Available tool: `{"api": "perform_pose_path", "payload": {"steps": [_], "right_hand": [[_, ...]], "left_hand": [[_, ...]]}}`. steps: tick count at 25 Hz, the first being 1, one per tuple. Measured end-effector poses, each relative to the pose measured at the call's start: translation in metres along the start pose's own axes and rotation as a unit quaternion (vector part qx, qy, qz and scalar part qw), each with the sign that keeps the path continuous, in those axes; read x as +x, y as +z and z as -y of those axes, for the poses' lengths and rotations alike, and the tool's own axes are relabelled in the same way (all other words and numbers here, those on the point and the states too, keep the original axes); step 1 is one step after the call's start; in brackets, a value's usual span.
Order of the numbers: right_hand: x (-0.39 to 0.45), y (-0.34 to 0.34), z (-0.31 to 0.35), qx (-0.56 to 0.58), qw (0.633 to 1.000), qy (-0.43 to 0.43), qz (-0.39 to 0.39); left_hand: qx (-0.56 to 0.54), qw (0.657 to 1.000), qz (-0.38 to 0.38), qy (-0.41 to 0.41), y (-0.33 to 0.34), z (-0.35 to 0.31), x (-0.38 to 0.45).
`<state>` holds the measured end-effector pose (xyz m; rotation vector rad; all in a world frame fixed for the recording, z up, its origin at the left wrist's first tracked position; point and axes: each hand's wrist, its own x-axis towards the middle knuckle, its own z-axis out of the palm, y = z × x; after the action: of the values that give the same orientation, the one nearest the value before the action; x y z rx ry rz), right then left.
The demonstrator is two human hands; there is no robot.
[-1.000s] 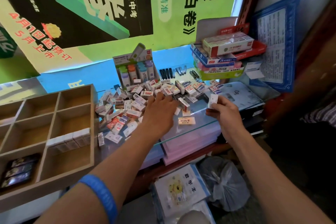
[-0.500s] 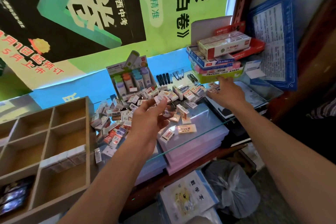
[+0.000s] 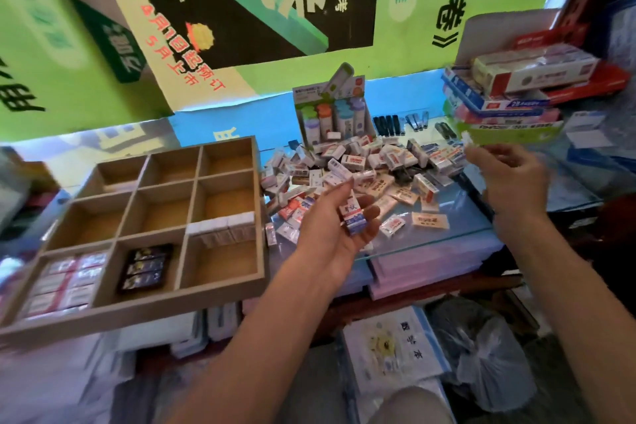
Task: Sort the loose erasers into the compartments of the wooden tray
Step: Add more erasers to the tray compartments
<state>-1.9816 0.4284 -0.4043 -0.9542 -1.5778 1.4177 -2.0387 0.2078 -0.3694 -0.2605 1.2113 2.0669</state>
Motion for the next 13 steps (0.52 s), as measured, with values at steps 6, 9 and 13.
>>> {"api": "perform_pose_path", "payload": {"steps": [6, 9, 13], "right_hand": [[-0.157, 0.095, 0.046, 0.001, 0.969, -0.07, 0.237], [-0.196, 0.121, 0.055, -0.092, 0.92, -0.153, 0.35], [-0.236, 0.148, 0.072, -0.019, 0.933, -0.101, 0.345]], "left_hand": [[-0.016, 0.998, 0.039, 0.046, -0.042, -0.035, -0.033], [-0.023, 0.996, -0.023, 0.082, -0.079, -0.055, -0.038], [-0.034, 0.989, -0.062, 0.129, -0.136, -0.078, -0.058]]}}
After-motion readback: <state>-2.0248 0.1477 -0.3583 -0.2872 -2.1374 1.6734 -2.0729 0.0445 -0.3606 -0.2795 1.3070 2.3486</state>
